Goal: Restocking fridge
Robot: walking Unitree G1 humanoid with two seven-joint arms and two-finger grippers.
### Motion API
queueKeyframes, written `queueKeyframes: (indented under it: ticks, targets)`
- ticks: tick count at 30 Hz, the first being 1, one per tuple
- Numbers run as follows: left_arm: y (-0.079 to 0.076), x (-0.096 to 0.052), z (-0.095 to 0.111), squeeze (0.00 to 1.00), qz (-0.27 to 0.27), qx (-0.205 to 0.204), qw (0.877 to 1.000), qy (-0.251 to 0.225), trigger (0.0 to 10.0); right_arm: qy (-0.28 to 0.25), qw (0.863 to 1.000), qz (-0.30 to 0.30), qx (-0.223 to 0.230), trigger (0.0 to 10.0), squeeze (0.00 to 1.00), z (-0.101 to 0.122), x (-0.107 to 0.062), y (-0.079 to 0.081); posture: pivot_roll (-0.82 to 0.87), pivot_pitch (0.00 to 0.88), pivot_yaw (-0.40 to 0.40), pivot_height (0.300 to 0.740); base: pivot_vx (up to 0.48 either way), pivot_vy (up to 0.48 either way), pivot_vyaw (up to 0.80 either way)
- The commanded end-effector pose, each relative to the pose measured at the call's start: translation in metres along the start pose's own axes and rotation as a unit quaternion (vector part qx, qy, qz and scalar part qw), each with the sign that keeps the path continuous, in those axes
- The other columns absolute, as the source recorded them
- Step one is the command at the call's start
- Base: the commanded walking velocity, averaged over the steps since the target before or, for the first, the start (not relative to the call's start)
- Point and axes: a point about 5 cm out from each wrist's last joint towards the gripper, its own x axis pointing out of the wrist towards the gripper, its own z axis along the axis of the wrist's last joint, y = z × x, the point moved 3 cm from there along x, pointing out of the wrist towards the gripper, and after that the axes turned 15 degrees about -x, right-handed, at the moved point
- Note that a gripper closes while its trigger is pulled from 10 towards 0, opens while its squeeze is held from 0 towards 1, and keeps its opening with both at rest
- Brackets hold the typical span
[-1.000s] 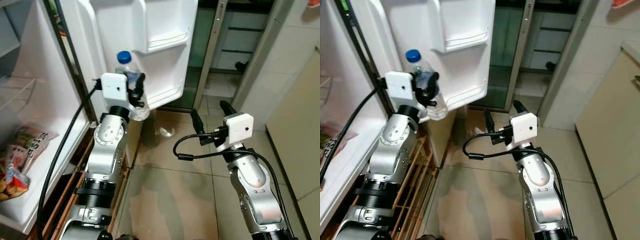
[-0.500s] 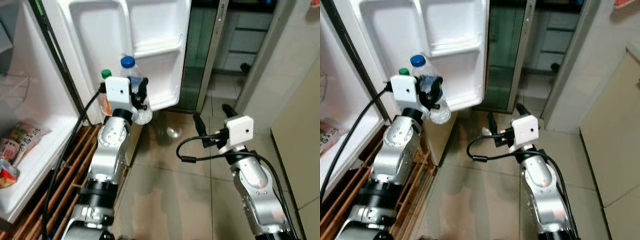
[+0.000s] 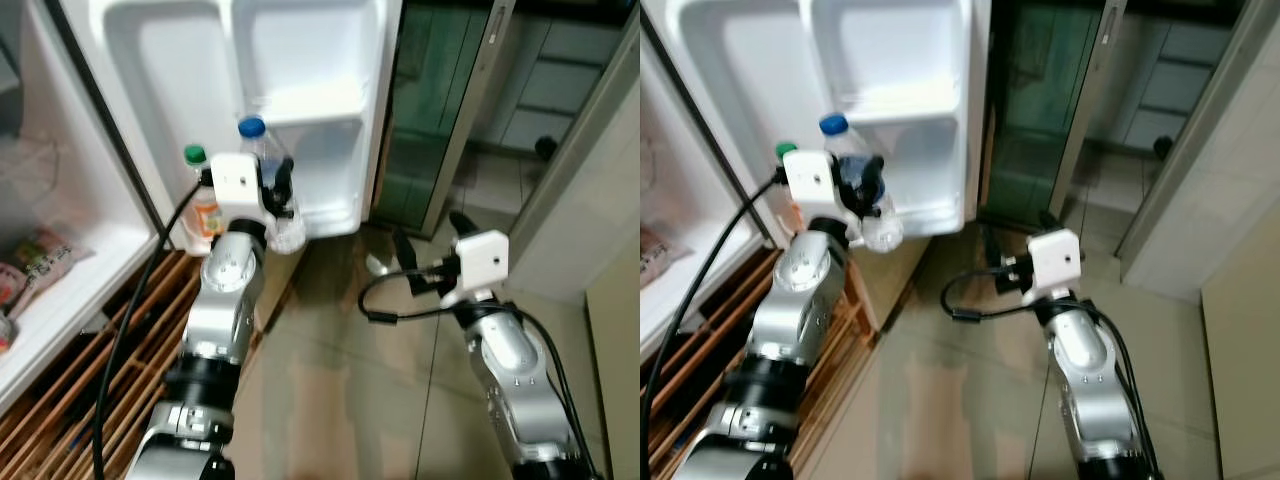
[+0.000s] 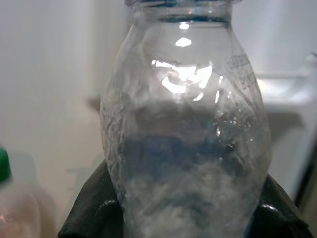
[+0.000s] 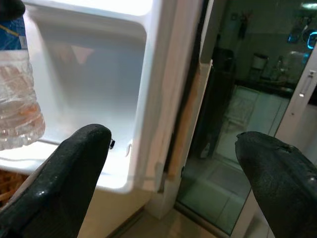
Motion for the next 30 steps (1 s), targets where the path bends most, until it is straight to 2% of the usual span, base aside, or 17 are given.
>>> queueKeyframes:
  ticks: [1, 5, 16, 18, 21, 22, 25, 27, 29, 30]
  targets:
    - [0.009, 0.003, 0.010, 0.00, 0.016, 0.006, 1.000, -0.018, 10.0, -0.010, 1.000, 0.008, 0.004, 10.0, 0.20, 0.006, 0.003, 0.004, -0.21, 0.000, 0.032, 0.740, 0.480, 0.000, 0.00]
    - [0.011, 0.004, 0.013, 0.00, 0.029, 0.018, 0.999, -0.027, 10.0, -0.011, 1.000, 0.009, 0.005, 10.0, 0.21, 0.006, 0.002, 0.005, -0.21, 0.000, 0.033, 0.740, 0.425, 0.000, 0.00]
    - [0.018, 0.007, 0.010, 0.00, 0.049, 0.054, 0.997, -0.029, 10.0, -0.010, 1.000, 0.014, 0.008, 10.0, 0.21, 0.006, 0.002, 0.008, -0.21, 0.000, 0.035, 0.740, 0.000, 0.000, 0.00]
    - [0.015, 0.010, 0.010, 0.00, 0.043, 0.090, 0.994, -0.042, 10.0, -0.010, 1.000, 0.016, 0.008, 10.0, 0.21, 0.006, 0.001, 0.010, -0.21, 0.000, 0.036, 0.740, 0.000, 0.000, 0.00]
    - [0.015, 0.012, 0.011, 0.00, 0.043, 0.112, 0.991, -0.054, 10.0, -0.009, 1.000, 0.016, 0.008, 10.0, 0.21, 0.006, 0.001, 0.010, -0.22, 0.000, 0.039, 0.740, 0.000, 0.000, 0.00]
    - [0.017, 0.014, 0.012, 0.00, 0.047, 0.131, 0.988, -0.062, 10.0, -0.009, 1.000, 0.016, 0.008, 10.0, 0.21, 0.005, 0.000, 0.010, -0.22, 0.000, 0.043, 0.740, 0.000, 0.000, 0.00]
    - [0.021, 0.016, 0.011, 0.00, 0.056, 0.138, 0.987, -0.062, 10.0, -0.008, 1.000, 0.015, 0.008, 10.0, 0.21, 0.005, -0.001, 0.010, -0.22, 0.000, 0.046, 0.740, 0.000, 0.000, 0.00]
    - [0.029, 0.019, 0.007, 0.00, 0.072, 0.124, 0.988, -0.058, 10.0, -0.006, 1.000, 0.015, 0.009, 10.0, 0.21, 0.005, -0.003, 0.011, -0.22, 0.000, 0.048, 0.740, 0.000, 0.000, 0.00]
    - [0.030, 0.019, 0.006, 0.00, 0.075, 0.121, 0.988, -0.058, 10.0, -0.006, 1.000, 0.015, 0.010, 10.0, 0.21, 0.005, -0.004, 0.012, -0.22, 0.000, 0.048, 0.740, 0.000, 0.000, 0.00]
    - [0.031, 0.022, 0.004, 0.00, 0.083, 0.106, 0.989, -0.054, 10.0, -0.005, 1.000, 0.016, 0.010, 10.0, 0.21, 0.004, -0.004, 0.013, -0.23, 0.000, 0.047, 0.740, 0.000, 0.000, 0.00]
